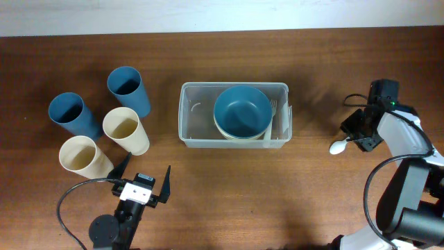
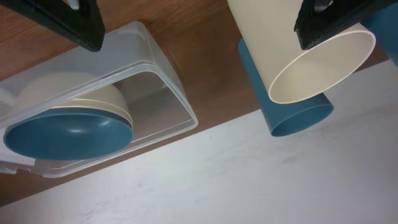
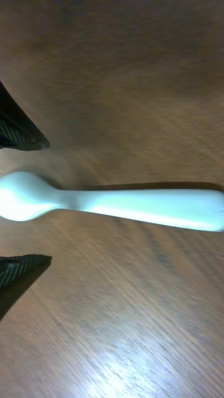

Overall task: Pack container
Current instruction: 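Grasp the white spoon handle with the right gripper and lift it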

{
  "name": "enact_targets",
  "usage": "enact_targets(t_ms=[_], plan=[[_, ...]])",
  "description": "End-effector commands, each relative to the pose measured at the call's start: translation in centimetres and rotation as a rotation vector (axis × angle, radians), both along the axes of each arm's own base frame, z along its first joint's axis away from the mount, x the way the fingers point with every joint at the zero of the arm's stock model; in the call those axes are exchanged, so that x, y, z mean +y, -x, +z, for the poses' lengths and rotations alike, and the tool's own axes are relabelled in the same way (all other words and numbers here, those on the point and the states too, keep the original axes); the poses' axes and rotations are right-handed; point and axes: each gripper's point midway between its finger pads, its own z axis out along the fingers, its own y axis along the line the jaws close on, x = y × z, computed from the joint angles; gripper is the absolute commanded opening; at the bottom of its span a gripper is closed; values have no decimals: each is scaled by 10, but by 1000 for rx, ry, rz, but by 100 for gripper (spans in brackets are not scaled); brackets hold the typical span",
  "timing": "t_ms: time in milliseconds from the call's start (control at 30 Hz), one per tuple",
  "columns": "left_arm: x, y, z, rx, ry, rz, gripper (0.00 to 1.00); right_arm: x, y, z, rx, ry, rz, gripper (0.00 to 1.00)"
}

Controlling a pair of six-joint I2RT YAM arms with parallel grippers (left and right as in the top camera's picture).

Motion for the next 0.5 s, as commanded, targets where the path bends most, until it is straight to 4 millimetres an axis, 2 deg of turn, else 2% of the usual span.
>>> enact_targets(t_ms=[0, 300, 467], plan=[[2, -1, -2, -2, -9, 11, 100, -16, 2, -2, 4, 75, -35, 49], [2, -1, -2, -2, -9, 12, 100, -34, -3, 2, -19, 169, -69, 49], [2, -1, -2, -2, -9, 12, 100, -35, -4, -7, -11, 173, -70, 49]])
